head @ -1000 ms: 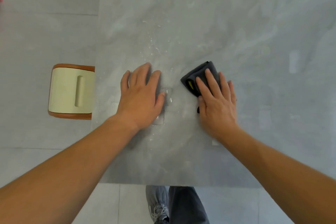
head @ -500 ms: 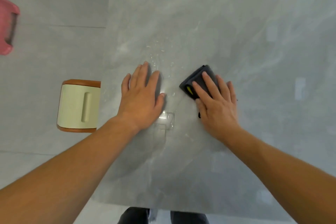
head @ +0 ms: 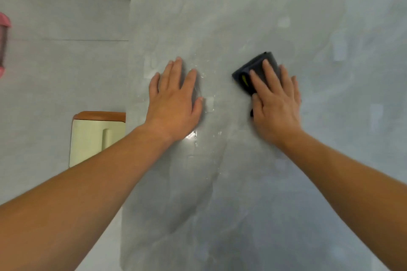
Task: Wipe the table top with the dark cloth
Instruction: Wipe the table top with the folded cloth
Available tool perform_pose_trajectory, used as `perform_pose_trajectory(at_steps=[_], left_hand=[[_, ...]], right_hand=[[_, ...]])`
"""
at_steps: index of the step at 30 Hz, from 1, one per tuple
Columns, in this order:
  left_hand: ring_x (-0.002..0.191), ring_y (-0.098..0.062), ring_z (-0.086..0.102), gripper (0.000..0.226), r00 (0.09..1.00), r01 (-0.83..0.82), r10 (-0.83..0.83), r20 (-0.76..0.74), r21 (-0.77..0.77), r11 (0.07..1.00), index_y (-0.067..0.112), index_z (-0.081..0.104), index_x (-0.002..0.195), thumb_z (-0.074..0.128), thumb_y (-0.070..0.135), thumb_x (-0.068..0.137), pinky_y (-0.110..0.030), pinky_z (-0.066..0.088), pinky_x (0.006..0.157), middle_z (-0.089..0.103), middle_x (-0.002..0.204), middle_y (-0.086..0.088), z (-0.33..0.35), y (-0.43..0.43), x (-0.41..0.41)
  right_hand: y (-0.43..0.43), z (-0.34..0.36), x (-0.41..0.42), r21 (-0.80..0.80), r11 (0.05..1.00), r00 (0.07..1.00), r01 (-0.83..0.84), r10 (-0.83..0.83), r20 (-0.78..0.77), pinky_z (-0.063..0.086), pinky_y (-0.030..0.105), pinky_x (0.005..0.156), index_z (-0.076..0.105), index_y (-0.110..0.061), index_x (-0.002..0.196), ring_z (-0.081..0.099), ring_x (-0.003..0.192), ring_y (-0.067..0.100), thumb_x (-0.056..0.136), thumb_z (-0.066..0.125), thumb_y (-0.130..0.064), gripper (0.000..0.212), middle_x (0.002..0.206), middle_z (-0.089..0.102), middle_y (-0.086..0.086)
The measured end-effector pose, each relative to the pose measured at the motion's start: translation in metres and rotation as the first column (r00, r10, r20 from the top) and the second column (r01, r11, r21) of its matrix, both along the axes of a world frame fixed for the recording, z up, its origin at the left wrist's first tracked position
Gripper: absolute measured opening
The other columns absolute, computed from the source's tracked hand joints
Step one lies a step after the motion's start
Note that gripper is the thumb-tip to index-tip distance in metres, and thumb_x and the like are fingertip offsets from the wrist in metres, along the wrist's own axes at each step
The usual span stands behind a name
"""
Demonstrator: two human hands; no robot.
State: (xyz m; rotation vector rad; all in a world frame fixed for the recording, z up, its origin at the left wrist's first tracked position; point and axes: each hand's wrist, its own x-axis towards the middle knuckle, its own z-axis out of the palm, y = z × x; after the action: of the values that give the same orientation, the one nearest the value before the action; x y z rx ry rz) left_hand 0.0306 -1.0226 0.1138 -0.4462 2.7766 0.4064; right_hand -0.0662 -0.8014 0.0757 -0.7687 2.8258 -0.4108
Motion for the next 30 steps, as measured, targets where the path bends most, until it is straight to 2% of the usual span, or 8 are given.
perform_pose_trajectory(at_steps=[4, 9, 11, 19, 21, 23, 26, 30], left_hand=[[0.153, -0.027, -0.007, 0.063, 1.000, -0.005, 0.006, 0.006, -0.008, 1.000, 0.021, 0.015, 0.157, 0.032, 0.046, 0.101, -0.046, -0.005, 0.121, -0.005, 0.167, -0.013, -0.004, -0.015, -0.009], [0.153, -0.028, -0.003, 0.062, 0.999, 0.024, -0.023, 0.048, -0.022, 0.999, 0.022, 0.018, 0.155, 0.026, 0.048, 0.100, -0.050, 0.000, 0.121, 0.000, 0.167, -0.012, -0.007, -0.024, -0.013], [0.153, -0.029, 0.002, 0.058, 0.999, 0.023, -0.022, 0.024, -0.019, 1.000, 0.024, 0.024, 0.153, 0.027, 0.047, 0.100, -0.051, 0.002, 0.120, 0.006, 0.166, -0.012, -0.007, -0.027, -0.013], [0.153, -0.026, 0.003, 0.056, 0.999, 0.050, -0.050, -0.015, -0.009, 0.999, 0.027, 0.023, 0.154, 0.028, 0.045, 0.101, -0.051, 0.002, 0.121, 0.007, 0.167, -0.009, -0.013, -0.036, -0.008], [0.153, -0.025, 0.001, 0.057, 0.999, 0.043, -0.043, -0.016, 0.001, 0.999, 0.027, 0.021, 0.155, 0.027, 0.045, 0.101, -0.052, 0.002, 0.121, 0.005, 0.167, -0.008, -0.014, -0.036, -0.007], [0.153, -0.024, -0.001, 0.058, 0.999, 0.043, -0.043, -0.016, -0.005, 0.999, 0.028, 0.018, 0.156, 0.024, 0.046, 0.101, -0.053, 0.000, 0.120, 0.002, 0.167, -0.007, -0.015, -0.035, -0.006], [0.153, -0.024, -0.003, 0.060, 0.997, 0.074, -0.075, -0.023, -0.027, 0.997, 0.028, 0.015, 0.157, 0.021, 0.046, 0.100, -0.055, -0.002, 0.119, 0.001, 0.167, -0.007, -0.018, -0.038, -0.005], [0.153, -0.023, -0.002, 0.060, 0.995, 0.092, -0.093, -0.033, -0.039, 0.995, 0.028, 0.014, 0.157, 0.026, 0.044, 0.100, -0.055, -0.002, 0.119, 0.001, 0.167, -0.006, -0.024, -0.042, -0.002]], right_hand=[[-0.027, 0.000, -0.025, -0.014, 0.984, 0.983, 0.180, -0.179, 0.033, 0.000, 0.049, 0.124, 0.032, -0.036, 0.154, 0.006, 0.153, 0.032, 0.100, 0.033, -0.032, 0.054, 0.167, 0.014, -0.004], [-0.017, 0.003, 0.024, 0.013, 0.977, 0.978, -0.211, 0.211, -0.002, 0.011, 0.055, 0.122, 0.039, -0.028, 0.152, 0.014, 0.152, 0.036, 0.099, 0.039, -0.029, 0.054, 0.165, 0.022, 0.001], [-0.016, 0.004, 0.012, 0.023, 0.965, 0.965, -0.261, 0.261, -0.003, 0.011, 0.054, 0.122, 0.040, -0.028, 0.152, 0.016, 0.152, 0.035, 0.098, 0.036, -0.031, 0.054, 0.165, 0.023, 0.000], [-0.085, 0.003, -0.090, -0.004, 0.963, 0.963, 0.270, -0.270, 0.020, 0.005, 0.050, 0.123, 0.030, -0.033, 0.155, 0.007, 0.153, 0.032, 0.102, 0.031, -0.032, 0.053, 0.167, 0.013, -0.003], [-0.093, 0.002, -0.072, 0.000, 0.985, 0.985, 0.171, -0.171, 0.003, 0.005, 0.052, 0.123, 0.030, -0.032, 0.155, 0.008, 0.152, 0.034, 0.102, 0.033, -0.031, 0.053, 0.167, 0.014, -0.001], [-0.086, 0.002, -0.058, 0.028, 0.997, 0.997, -0.073, 0.074, -0.003, 0.007, 0.053, 0.123, 0.031, -0.031, 0.155, 0.009, 0.152, 0.034, 0.101, 0.035, -0.030, 0.054, 0.167, 0.015, -0.001], [-0.078, 0.006, -0.091, 0.054, 0.952, 0.954, -0.300, 0.299, 0.015, 0.013, 0.055, 0.121, 0.034, -0.030, 0.154, 0.014, 0.152, 0.033, 0.101, 0.035, -0.031, 0.053, 0.166, 0.019, 0.000], [-0.116, 0.003, -0.124, 0.005, 1.000, 1.000, 0.019, -0.019, 0.000, 0.011, 0.052, 0.122, 0.032, -0.033, 0.154, 0.013, 0.151, 0.034, 0.102, 0.033, -0.032, 0.051, 0.167, 0.016, 0.000]])
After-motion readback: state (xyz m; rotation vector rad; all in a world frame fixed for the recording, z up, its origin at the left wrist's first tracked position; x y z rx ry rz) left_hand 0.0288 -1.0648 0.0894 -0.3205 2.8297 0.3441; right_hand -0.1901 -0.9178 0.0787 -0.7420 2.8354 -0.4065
